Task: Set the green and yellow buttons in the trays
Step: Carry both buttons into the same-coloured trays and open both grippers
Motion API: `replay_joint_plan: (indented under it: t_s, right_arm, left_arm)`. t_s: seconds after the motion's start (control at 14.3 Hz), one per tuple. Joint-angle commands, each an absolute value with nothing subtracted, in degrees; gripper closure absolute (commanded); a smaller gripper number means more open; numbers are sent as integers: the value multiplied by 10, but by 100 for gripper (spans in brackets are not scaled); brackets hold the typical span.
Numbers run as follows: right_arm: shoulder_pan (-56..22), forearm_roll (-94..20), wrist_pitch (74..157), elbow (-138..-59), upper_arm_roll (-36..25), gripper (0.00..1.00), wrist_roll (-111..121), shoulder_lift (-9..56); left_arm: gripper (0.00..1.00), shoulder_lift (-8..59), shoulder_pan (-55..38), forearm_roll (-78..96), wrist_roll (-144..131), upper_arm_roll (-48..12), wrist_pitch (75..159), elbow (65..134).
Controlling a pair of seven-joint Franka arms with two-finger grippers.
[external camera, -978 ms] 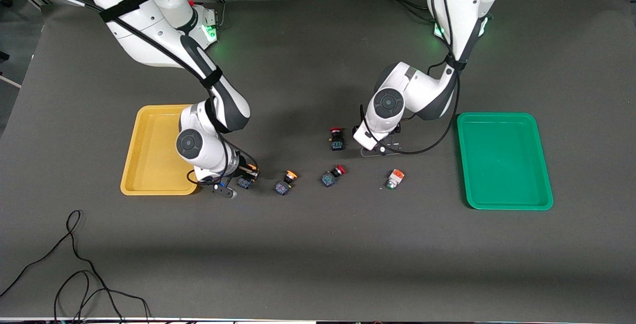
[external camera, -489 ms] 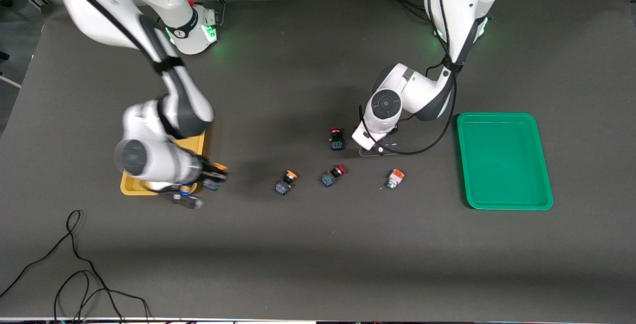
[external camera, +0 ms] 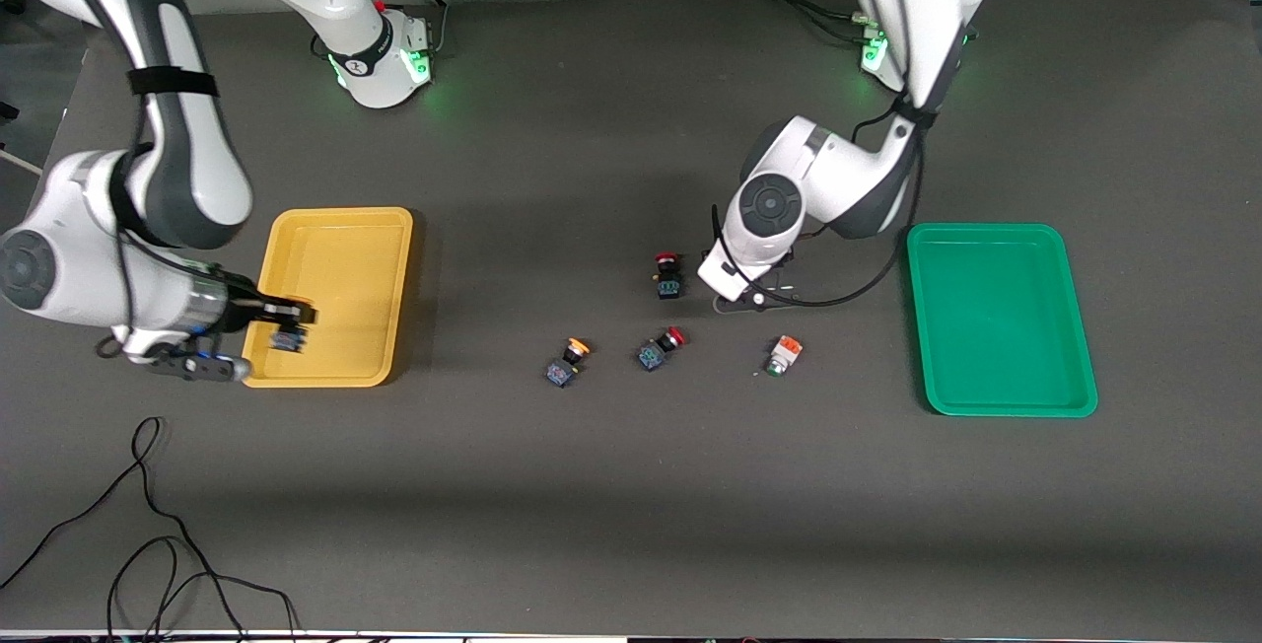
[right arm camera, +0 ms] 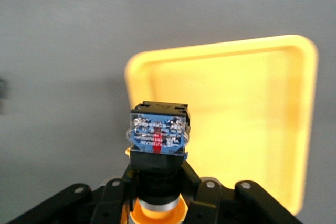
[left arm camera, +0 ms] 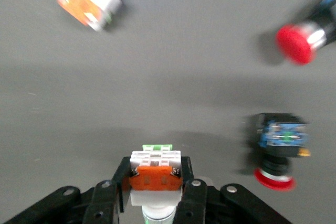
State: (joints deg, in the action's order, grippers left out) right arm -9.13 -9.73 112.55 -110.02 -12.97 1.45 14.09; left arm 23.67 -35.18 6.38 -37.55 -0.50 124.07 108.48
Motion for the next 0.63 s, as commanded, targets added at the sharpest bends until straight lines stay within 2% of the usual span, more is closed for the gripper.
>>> replay_joint_plan:
  t_s: [0.0,0.14,0.42,0.56]
  right_arm:
    - [-98,-95,1218,-1204,-177,100,102,126]
    - [-98,-95,1308,-1262,-180,100,114,139]
    - [-97,-108,1363,-1273,-180,100,116,192]
    - [-97,-108,1375,-1281,-180,100,117,197]
  left_arm:
    - [71,160,-317,71,-370,-4,1161,1057]
    - [72,127,-281,71,-336,-1,1145,1063]
    - [72,89,-124,63,-137,2,1042,1063]
    - [72,96,-59,44,-70,2,1044,1063]
